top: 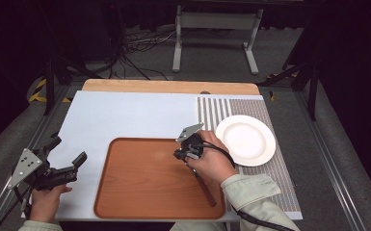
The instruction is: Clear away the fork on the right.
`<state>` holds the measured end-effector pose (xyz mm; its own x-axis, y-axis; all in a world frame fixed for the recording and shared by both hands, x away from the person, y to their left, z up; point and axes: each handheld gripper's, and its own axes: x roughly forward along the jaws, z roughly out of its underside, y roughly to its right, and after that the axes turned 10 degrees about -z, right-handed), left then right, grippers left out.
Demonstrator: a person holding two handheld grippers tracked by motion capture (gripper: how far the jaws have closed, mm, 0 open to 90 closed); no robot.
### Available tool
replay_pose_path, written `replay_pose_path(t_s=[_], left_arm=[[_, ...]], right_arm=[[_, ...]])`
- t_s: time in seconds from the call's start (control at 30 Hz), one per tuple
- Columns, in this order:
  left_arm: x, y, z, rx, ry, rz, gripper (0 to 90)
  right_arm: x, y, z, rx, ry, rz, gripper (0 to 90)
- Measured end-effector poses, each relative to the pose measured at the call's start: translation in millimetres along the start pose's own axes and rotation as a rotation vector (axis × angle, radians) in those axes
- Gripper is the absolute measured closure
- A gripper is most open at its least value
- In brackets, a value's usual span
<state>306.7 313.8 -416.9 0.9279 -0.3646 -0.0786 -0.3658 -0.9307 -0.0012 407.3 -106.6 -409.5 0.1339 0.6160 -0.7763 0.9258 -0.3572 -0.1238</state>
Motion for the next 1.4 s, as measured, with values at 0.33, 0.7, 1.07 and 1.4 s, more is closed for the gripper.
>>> replay_pose_path(t_s=[0.33, 0.7, 1.07, 1.4], left_arm=[[-0.1, 0.3, -0.1, -0.003, 0.006, 0.004, 0.3], [-0.4, -0.1, -0.3, -0.001, 0.005, 0.002, 0.3], [-0.4, -0.1, -0.3, -0.007, 0.004, 0.002, 0.3], [0.1, 0.1, 0.1, -0.004, 0.001, 0.001, 0.3]], right_arm=[[15.8, 11.0, 9.5, 0.009, -0.039, -0.003, 90.0], [20.6, 14.2, 13.2, 0.014, -0.061, 0.019, 90.0], [13.2, 22.4, 21.5, 0.039, -0.090, 0.070, 90.0], [0.2, 31.5, 31.8, 0.079, -0.109, 0.113, 90.0]])
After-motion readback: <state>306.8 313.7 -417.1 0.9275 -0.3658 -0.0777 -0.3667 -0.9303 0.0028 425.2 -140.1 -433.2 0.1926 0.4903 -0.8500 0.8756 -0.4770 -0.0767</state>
